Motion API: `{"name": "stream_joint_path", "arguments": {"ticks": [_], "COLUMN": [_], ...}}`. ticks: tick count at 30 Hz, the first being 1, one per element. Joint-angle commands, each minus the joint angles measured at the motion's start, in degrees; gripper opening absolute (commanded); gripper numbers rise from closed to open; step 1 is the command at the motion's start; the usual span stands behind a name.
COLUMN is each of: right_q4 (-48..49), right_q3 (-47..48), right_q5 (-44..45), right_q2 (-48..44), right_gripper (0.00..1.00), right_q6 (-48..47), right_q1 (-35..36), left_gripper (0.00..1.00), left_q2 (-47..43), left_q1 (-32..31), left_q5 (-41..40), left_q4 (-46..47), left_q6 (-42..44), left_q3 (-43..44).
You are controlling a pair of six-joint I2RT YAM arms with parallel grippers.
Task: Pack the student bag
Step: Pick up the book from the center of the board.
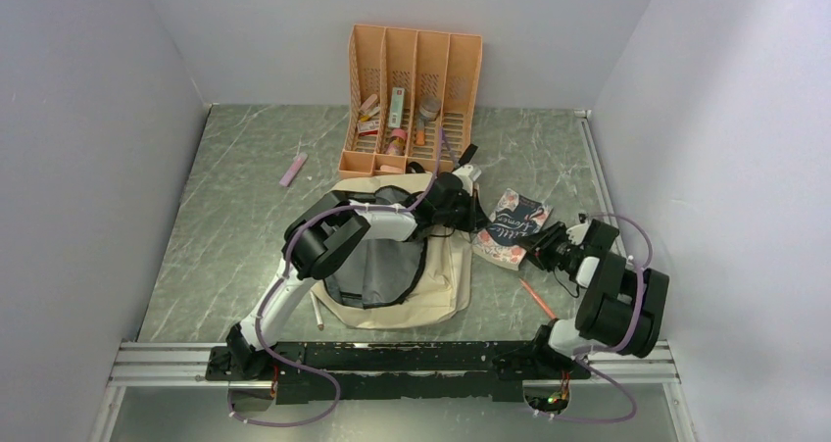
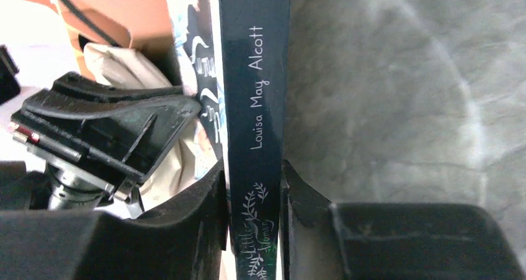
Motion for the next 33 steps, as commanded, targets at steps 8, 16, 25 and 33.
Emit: {"name": "stream_joint_path", "arguments": {"ticks": [8, 16, 25, 33], "right_q4": [-23.01, -21.89, -19.54, -23.80], "right_q3": [9.37, 11.68, 24.34, 40.56], "right_q5": [20.95, 19.93, 15.32, 5.83], "right_q2": [-24.64, -27.64, -27.17, -13.66], "right_gripper": [0.02, 0.00, 0.00, 0.00], "right_q6": [-5.89, -3.29, -4.40, -16.98], "right_q1": [1.51, 2.53, 13.10, 37.53], "left_gripper": [0.54, 0.76, 0.86, 0.85], "left_q2": [-8.71, -22.82, -39.36, -60.69], "left_q1": [-0.11, 0.80, 2.93, 10.77], "left_q5": [1.59, 1.22, -5.40, -12.33], "left_q4": [-25.77, -26.07, -31.31, -39.93], "left_q6": [6.17, 8.40, 18.44, 28.78], "left_q3": [-1.62, -2.14, -5.42, -12.37]}}
